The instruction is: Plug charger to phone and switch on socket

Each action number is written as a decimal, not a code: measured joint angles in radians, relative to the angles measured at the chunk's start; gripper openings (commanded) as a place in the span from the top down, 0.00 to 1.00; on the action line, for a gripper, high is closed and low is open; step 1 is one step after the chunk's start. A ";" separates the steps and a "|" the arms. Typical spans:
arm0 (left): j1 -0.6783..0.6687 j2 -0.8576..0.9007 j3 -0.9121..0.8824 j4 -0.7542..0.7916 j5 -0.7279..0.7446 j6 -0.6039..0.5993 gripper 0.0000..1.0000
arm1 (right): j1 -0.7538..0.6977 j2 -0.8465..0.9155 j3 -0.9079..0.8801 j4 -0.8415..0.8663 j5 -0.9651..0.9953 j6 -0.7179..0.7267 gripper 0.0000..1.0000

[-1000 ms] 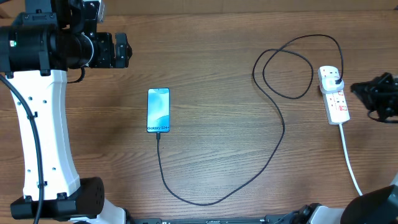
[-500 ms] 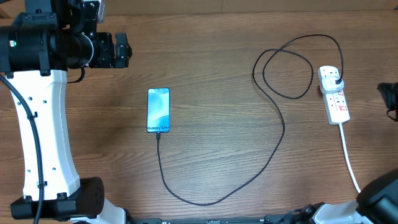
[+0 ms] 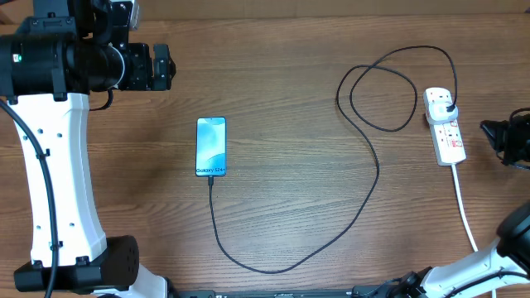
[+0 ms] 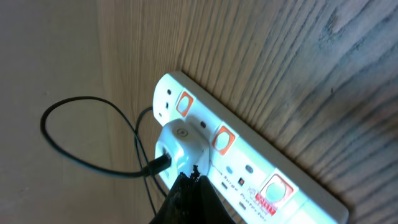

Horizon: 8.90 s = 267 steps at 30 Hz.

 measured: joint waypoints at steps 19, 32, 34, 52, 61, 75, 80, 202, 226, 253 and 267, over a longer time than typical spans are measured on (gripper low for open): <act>0.000 0.000 0.000 0.000 0.000 0.000 0.00 | 0.091 0.137 -0.003 0.150 -0.032 0.053 0.96; 0.000 0.000 0.000 0.000 0.000 0.000 0.01 | 0.093 0.147 -0.003 0.159 -0.006 0.052 0.96; 0.000 0.000 0.000 0.000 0.000 0.000 0.00 | 0.093 0.147 -0.003 0.160 -0.006 0.052 0.96; 0.000 0.000 0.000 0.000 0.000 0.000 0.01 | 0.122 0.147 -0.018 0.183 0.057 0.043 0.96; 0.000 0.000 0.000 0.000 0.000 0.000 0.00 | 0.122 0.146 -0.018 0.156 0.060 0.040 0.96; 0.000 0.000 0.000 0.000 0.000 0.000 0.01 | 0.122 0.134 -0.018 0.123 0.084 0.014 0.96; 0.000 0.000 0.000 0.000 0.000 0.000 0.01 | 0.125 0.134 -0.018 0.125 0.090 0.005 0.96; 0.000 0.000 0.000 0.000 0.000 0.000 0.00 | 0.834 -0.844 0.126 -0.674 0.448 -0.267 0.00; 0.000 0.000 0.000 0.000 0.000 0.000 0.01 | 0.834 -0.905 0.042 -0.401 0.491 -0.382 0.00; 0.000 0.000 0.000 0.000 0.000 0.000 0.00 | 0.834 -1.608 -0.836 0.401 0.607 -0.419 0.00; 0.000 0.000 0.000 0.000 0.000 0.000 0.01 | 0.834 -1.862 -1.153 0.533 0.622 -0.419 0.00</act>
